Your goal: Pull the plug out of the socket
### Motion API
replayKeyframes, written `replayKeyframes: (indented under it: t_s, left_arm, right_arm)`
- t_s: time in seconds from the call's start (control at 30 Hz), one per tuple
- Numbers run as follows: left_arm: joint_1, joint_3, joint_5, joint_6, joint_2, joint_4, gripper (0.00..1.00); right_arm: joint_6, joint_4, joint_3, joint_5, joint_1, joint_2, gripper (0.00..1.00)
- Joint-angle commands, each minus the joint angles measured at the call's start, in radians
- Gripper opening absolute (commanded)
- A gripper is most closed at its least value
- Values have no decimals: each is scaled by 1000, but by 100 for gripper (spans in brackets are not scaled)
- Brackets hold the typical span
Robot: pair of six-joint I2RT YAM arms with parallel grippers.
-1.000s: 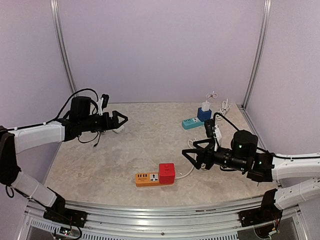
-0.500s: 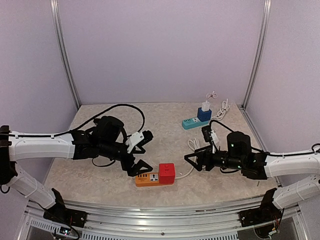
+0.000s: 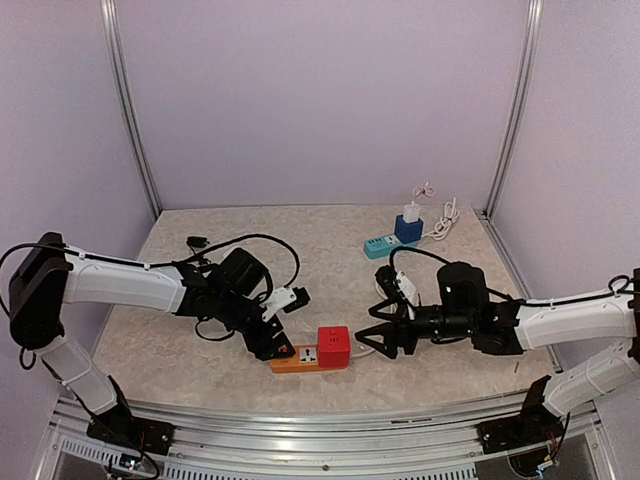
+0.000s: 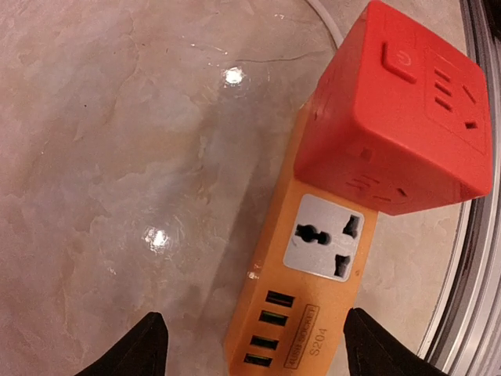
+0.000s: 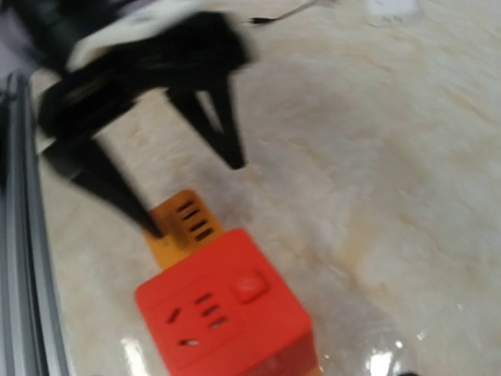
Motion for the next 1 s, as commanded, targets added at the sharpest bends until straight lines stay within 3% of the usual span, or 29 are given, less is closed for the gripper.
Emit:
replayKeyframes:
  t_s: [0.0,0.3,0.67,0.97]
  left_arm:
    - [32,17,25,-28,28,-44,74]
    - [40,15,34,-40,68,-45,69]
    - [38,60,49,-31,108,-67,70]
    - [37,67,70,-32,143,-64,69]
  right_arm:
    - [-176,40,15,-49,20,31,79]
    - [-353,-11,95,-80,35,146,77]
    - [-421,-57,190,-172,46,317,74]
    - [-472,-143,255,-118,89,396,71]
